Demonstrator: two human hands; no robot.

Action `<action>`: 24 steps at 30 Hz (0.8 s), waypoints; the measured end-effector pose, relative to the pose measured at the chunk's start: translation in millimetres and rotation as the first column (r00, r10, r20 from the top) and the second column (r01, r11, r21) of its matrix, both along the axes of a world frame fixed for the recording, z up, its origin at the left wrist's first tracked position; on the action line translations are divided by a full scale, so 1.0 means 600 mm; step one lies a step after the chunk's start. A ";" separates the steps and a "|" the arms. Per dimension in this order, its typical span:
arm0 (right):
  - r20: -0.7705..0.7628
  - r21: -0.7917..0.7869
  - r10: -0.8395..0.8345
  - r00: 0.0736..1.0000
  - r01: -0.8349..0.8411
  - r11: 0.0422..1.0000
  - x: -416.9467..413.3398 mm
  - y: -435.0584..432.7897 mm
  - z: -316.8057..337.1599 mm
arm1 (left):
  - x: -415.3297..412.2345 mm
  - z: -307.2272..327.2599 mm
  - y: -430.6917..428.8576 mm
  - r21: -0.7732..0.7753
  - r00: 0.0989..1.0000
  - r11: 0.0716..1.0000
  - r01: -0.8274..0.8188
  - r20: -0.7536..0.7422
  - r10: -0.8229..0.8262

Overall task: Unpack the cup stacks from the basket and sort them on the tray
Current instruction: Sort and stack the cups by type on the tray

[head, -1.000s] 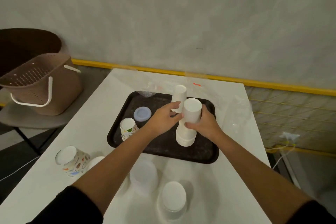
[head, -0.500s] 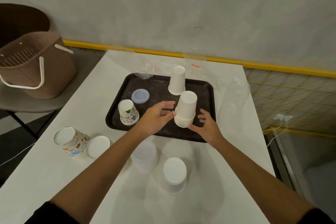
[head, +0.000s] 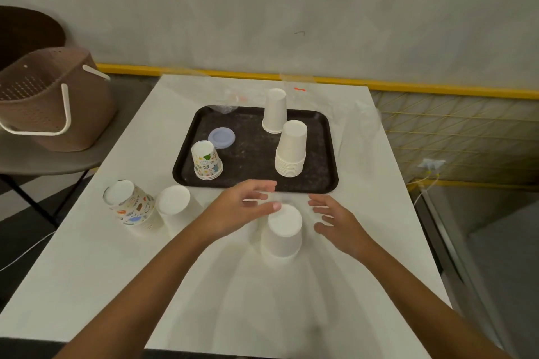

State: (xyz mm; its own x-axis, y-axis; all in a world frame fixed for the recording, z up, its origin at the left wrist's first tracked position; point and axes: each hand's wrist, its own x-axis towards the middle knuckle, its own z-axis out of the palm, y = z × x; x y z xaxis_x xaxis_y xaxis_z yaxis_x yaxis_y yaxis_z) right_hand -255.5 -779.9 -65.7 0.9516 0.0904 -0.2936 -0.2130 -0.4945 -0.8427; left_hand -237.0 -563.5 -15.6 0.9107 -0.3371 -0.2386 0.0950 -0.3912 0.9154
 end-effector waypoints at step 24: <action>0.025 0.012 -0.003 1.000 0.003 1.000 -0.047 0.089 0.003 | -0.046 -0.016 -0.007 0.087 0.997 0.993 0.082 -0.015 -0.081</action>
State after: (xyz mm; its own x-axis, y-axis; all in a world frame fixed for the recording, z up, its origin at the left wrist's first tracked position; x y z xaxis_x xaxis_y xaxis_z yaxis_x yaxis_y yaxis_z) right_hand -283.4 -726.2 -63.7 0.9590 0.0907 -0.2683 -0.1931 -0.4839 -0.8536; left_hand -264.5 -567.8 -25.1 0.8783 -0.3872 -0.2806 0.0700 -0.4765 0.8764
